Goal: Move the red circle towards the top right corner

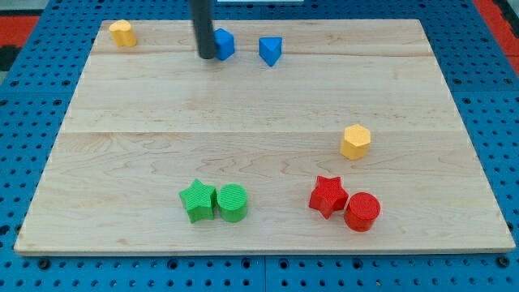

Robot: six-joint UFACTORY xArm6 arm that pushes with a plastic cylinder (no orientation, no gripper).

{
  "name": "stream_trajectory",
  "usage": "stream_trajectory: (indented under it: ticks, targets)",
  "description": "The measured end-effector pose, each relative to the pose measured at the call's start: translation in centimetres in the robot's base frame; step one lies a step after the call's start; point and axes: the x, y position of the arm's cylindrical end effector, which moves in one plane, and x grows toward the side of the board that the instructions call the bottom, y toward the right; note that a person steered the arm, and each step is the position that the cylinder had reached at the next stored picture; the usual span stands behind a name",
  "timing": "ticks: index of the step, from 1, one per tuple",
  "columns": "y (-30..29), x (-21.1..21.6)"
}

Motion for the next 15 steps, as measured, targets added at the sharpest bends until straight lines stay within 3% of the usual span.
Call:
stream_trajectory:
  ticks: [1,2,3,5,6,8,9,10,13,14,15]
  targets:
    - [7.7,0.7]
    - [4.4,7.3]
    - [4.9,14.2]
    - [6.0,22.1]
    - [6.4,28.2]
    - [16.0,32.9]
    - [17.3,29.4]
    - [22.3,26.2]
    - [26.9,21.9]
    - [28.3,23.7]
    - [29.4,20.6]
